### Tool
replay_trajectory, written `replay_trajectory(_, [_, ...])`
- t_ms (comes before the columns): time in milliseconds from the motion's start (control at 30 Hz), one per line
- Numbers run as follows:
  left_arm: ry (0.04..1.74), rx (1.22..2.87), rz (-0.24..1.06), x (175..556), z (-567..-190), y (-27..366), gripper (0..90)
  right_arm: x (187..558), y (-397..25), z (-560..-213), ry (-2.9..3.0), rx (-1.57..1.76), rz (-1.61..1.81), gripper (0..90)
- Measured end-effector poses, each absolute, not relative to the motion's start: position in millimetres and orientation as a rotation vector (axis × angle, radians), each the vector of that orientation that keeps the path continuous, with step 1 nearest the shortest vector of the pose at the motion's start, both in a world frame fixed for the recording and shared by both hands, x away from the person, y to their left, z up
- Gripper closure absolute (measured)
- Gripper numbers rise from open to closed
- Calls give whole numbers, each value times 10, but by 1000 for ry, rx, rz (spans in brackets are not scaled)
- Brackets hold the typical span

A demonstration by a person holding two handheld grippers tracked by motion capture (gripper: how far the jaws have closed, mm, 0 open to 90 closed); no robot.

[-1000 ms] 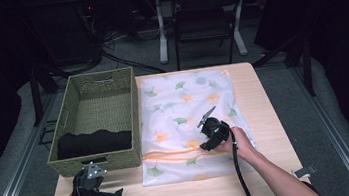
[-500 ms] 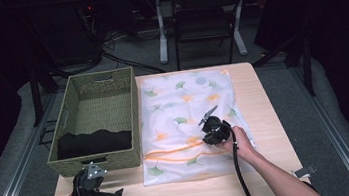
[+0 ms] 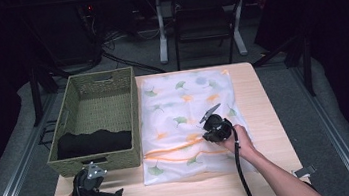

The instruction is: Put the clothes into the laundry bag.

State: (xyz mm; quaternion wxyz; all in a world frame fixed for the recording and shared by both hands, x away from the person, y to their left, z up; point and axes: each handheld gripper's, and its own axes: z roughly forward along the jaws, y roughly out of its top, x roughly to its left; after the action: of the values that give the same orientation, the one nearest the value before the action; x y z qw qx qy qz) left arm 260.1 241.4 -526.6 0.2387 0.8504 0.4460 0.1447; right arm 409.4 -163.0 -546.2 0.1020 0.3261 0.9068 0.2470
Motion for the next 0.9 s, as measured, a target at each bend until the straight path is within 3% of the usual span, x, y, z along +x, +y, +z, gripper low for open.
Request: replay_trajectory(900, [1208,2348,390,2595,-5274,2396,0,4058,-1650,-5293,2650,927,810,883])
